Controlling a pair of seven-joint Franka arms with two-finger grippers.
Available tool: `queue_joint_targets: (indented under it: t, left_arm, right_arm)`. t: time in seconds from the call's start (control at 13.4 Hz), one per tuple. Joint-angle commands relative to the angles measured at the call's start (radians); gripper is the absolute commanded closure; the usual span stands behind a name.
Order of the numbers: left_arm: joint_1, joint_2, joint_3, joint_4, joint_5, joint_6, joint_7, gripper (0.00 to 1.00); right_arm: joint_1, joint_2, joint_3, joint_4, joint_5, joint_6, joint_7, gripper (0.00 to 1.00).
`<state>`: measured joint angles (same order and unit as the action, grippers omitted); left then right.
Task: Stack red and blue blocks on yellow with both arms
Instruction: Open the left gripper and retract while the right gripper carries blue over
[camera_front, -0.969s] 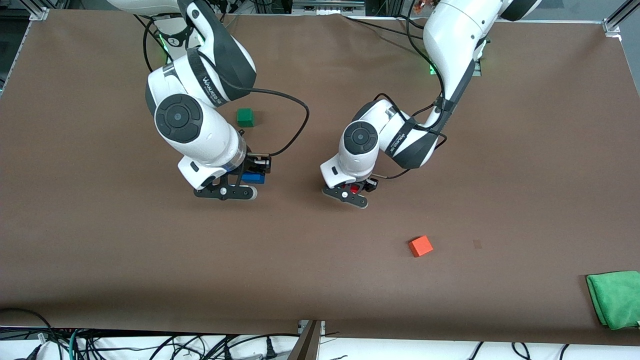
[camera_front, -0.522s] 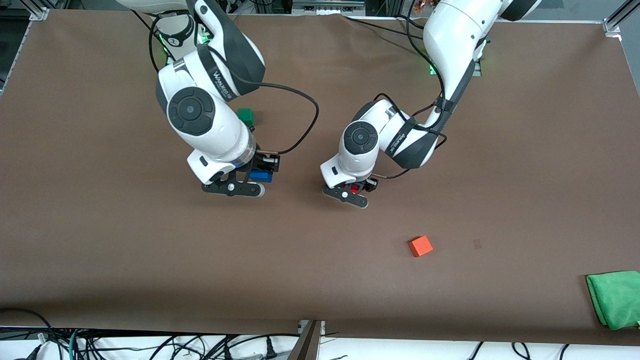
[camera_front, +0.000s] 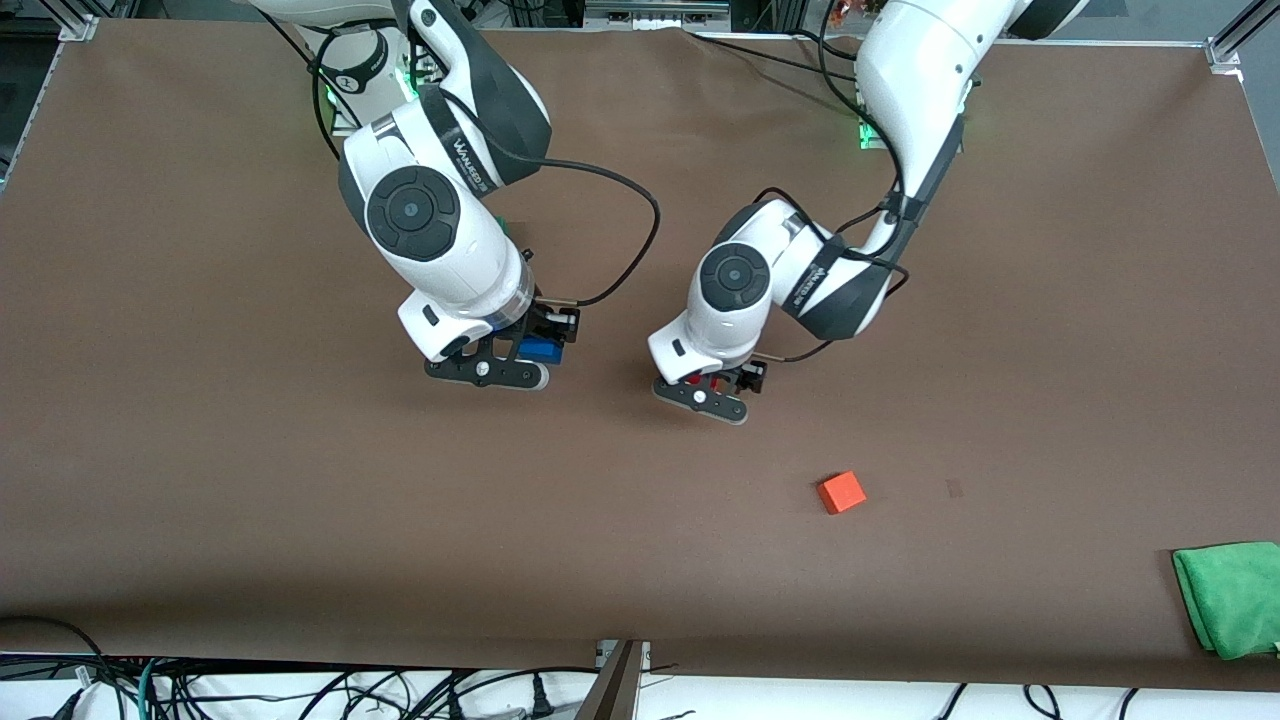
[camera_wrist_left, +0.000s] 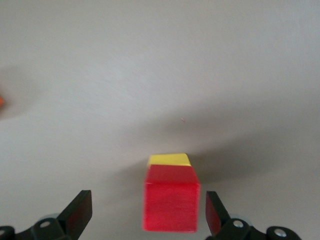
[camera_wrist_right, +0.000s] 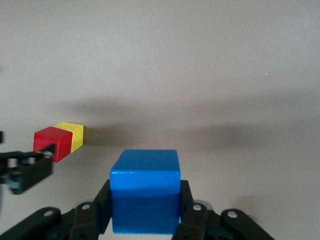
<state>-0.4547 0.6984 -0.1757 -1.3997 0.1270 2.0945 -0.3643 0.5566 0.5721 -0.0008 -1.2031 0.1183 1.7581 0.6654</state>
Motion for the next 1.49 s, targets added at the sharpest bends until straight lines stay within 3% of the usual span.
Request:
queue_joint_targets:
  t: [0.0, 0.37, 0.6, 0.97, 1.42]
  left_arm:
    - [0.077, -0.068, -0.008, 0.008, 0.014, -0.04, 0.002, 0.0]
    - [0.27, -0.212, -0.008, 0.008, -0.007, -0.121, 0.016, 0.0]
    - [0.384, -0.333, 0.005, 0.004, -0.045, -0.25, 0.152, 0.0]
    - [0.542, -0.494, 0.061, -0.008, -0.112, -0.467, 0.316, 0.0]
    - [0.534, -0.498, 0.102, -0.001, -0.121, -0.519, 0.314, 0.0]
  right_arm:
    - [0.034, 0.022, -0.002, 0.033, 0.012, 0.018, 0.066, 0.79]
    - [0.147, 0.093, -0.005, 0.052, 0.003, 0.171, 0.282, 0.79]
    - [0.204, 0.202, -0.01, 0.155, 0.0, 0.248, 0.425, 0.79]
    - [0.266, 0.281, -0.015, 0.163, -0.037, 0.38, 0.533, 0.79]
    - [0.281, 0.362, -0.03, 0.224, -0.039, 0.437, 0.533, 0.79]
